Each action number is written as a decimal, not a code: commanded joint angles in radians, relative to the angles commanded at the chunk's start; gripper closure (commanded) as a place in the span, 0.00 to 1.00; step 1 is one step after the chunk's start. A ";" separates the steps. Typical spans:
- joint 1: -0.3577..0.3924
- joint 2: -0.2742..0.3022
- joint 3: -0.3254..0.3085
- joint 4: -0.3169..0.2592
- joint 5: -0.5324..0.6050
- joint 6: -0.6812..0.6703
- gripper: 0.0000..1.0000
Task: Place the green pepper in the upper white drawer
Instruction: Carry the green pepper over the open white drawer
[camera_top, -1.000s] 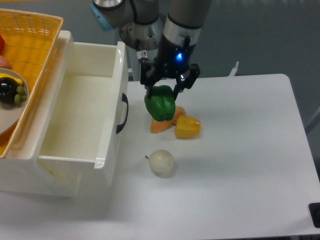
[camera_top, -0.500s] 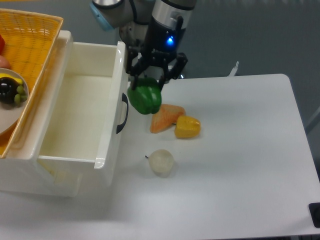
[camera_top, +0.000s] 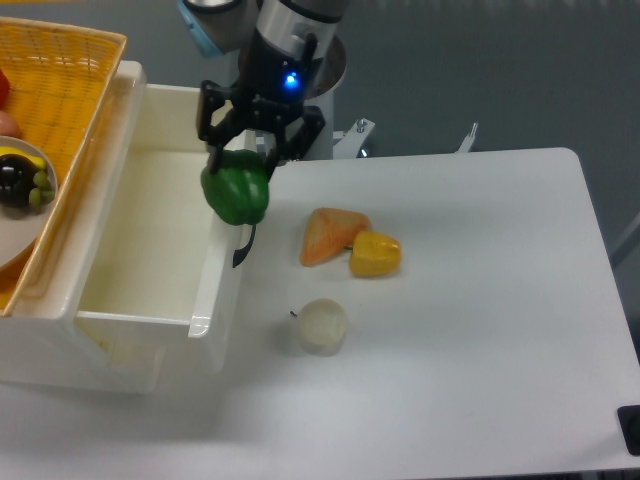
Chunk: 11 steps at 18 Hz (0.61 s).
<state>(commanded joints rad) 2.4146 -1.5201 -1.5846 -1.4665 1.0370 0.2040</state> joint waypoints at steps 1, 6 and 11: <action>0.000 0.000 0.000 -0.003 0.000 -0.002 0.50; -0.029 -0.005 -0.028 -0.003 0.006 0.000 0.50; -0.060 -0.012 -0.040 -0.002 0.009 0.003 0.50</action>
<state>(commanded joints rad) 2.3547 -1.5324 -1.6245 -1.4680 1.0462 0.2071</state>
